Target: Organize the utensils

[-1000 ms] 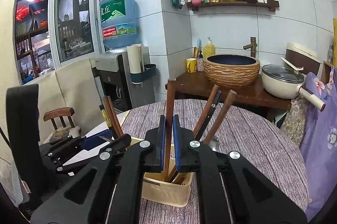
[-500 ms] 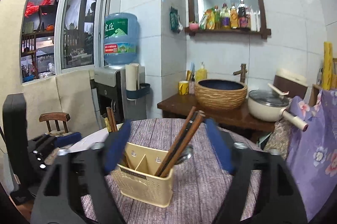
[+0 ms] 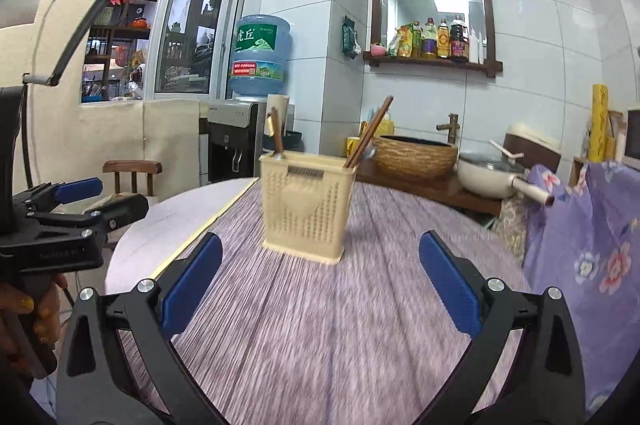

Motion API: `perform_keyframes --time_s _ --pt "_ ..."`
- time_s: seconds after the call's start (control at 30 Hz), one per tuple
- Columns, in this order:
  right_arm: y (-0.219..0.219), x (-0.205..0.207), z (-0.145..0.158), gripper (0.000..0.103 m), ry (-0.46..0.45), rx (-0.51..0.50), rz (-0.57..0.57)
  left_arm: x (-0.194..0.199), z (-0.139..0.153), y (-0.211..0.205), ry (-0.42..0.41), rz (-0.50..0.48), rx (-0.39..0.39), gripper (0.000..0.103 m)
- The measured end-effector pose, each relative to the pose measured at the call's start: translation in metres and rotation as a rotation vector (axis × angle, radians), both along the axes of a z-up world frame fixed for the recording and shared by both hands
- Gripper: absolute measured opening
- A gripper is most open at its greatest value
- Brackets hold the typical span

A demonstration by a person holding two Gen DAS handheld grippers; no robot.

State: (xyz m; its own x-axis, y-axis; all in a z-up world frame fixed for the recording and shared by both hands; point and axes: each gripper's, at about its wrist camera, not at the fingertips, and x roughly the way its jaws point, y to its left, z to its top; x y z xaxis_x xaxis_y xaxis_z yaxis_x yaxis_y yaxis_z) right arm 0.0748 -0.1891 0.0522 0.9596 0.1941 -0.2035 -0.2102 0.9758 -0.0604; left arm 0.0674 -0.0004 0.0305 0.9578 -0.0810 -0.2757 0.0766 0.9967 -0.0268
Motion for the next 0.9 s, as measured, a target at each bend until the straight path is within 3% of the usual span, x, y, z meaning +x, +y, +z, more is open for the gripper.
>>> perform_keyframes --time_s 0.1,0.4,0.9 --pt "0.003 -0.039 -0.024 0.097 0.023 0.012 -0.018 -0.029 -0.012 -0.001 0.003 0.036 0.032 0.098" --pt "-0.003 -0.110 -0.044 0.097 0.014 0.092 -0.019 -0.073 -0.017 0.007 -0.011 0.012 -0.067 0.098" --pt "-0.017 -0.105 -0.042 0.097 0.057 0.136 -0.026 -0.088 -0.026 -0.003 -0.012 0.000 -0.068 0.098"
